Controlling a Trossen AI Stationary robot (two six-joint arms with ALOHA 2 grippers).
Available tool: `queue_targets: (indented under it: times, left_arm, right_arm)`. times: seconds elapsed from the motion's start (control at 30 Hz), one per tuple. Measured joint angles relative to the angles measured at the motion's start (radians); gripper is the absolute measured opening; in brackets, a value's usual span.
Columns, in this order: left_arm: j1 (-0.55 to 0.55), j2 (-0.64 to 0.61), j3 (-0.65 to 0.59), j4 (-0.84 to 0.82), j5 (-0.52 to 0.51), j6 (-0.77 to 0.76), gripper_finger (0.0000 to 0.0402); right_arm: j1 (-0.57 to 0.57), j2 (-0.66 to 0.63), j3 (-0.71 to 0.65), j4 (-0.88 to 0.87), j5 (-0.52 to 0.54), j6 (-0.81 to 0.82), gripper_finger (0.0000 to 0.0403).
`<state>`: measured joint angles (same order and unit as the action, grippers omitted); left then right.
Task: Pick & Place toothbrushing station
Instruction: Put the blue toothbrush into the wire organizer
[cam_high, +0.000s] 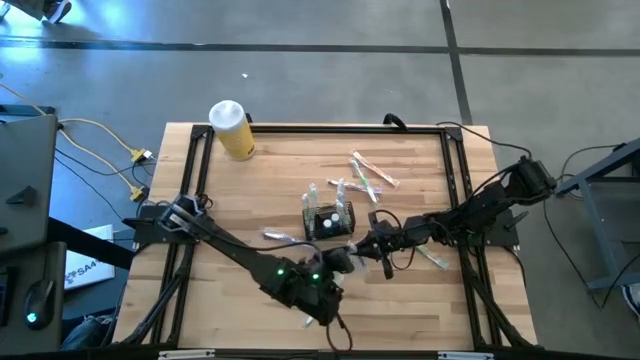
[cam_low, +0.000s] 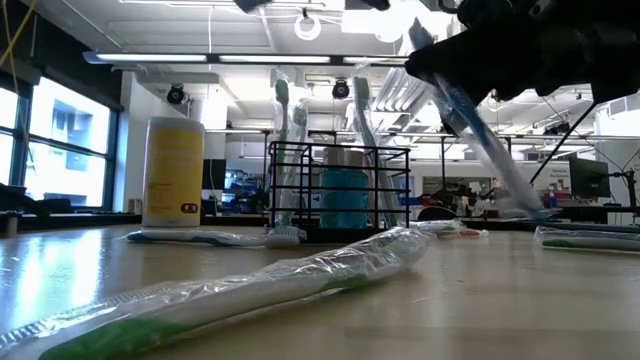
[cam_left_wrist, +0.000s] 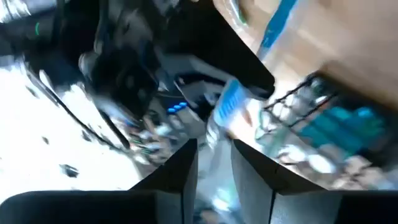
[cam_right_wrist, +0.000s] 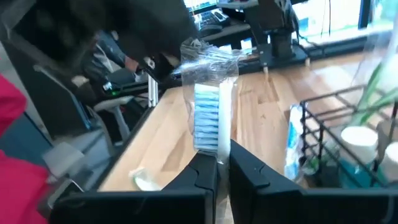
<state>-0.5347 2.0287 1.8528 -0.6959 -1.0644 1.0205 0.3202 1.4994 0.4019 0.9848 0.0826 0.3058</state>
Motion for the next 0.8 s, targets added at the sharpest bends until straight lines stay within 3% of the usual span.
queue_targets:
  times: [0.1,0.27,0.53,0.63,0.8]
  left_arm:
    - [-0.014,-0.042,0.002,-0.085,0.087,-0.286,0.0093]
    - [-0.016,-0.123,0.001,-0.336,0.288,-0.764,0.0093]
    - [0.011,-0.180,0.002,-0.584,0.510,-1.111,0.0093]
    - [0.011,-0.181,0.001,-0.630,0.532,-1.160,0.0093]
    - [0.011,-0.188,0.000,-0.801,0.530,-1.258,0.0093]
  right_arm:
    - [0.019,-0.009,0.000,-0.005,0.032,-0.109,0.0007]
    - [0.083,-0.084,-0.001,-0.012,0.190,-0.316,0.0007]
    - [0.227,-0.302,0.000,-0.001,0.491,-0.708,0.0007]
    - [0.212,-0.354,0.000,0.030,0.460,-0.769,0.0009]
    - [0.073,-0.376,0.000,0.058,0.218,-0.775,0.0007]
